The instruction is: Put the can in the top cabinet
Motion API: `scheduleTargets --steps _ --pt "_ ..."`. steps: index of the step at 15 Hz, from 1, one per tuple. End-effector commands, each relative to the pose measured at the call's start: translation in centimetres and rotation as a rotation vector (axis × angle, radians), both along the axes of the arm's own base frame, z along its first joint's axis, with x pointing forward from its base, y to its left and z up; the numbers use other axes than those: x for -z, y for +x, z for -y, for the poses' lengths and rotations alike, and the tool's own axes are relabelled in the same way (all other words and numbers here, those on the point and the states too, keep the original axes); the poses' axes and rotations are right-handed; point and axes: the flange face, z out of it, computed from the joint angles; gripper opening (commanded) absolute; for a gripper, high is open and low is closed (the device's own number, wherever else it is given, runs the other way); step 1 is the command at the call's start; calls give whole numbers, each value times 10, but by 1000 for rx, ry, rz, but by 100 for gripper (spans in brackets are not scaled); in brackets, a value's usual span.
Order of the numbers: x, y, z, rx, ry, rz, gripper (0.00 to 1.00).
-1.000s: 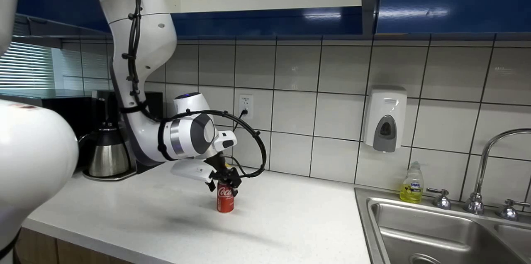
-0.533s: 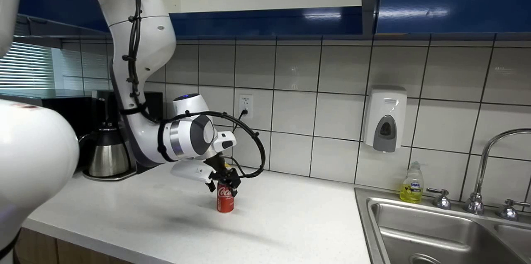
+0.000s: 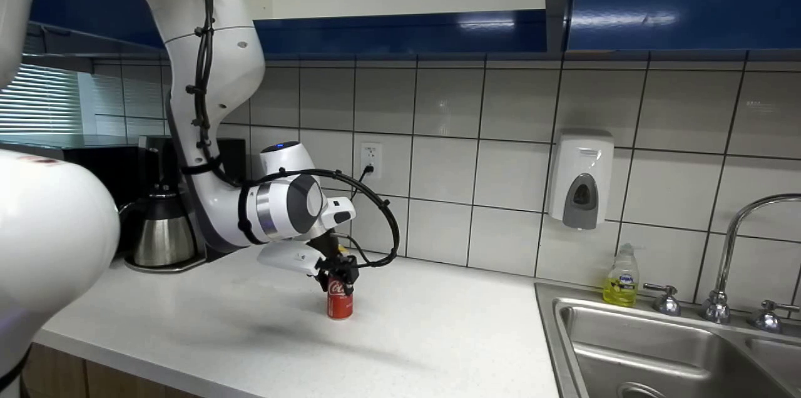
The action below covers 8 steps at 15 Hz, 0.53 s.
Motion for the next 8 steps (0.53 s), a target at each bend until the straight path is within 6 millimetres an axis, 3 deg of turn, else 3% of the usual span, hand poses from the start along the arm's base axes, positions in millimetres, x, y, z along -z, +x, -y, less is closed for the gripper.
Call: scheduleTargets --steps 1,8 --pt "2 5 -8 2 10 13 38" --pt "-27 -2 -33 -53 30 -15 38"
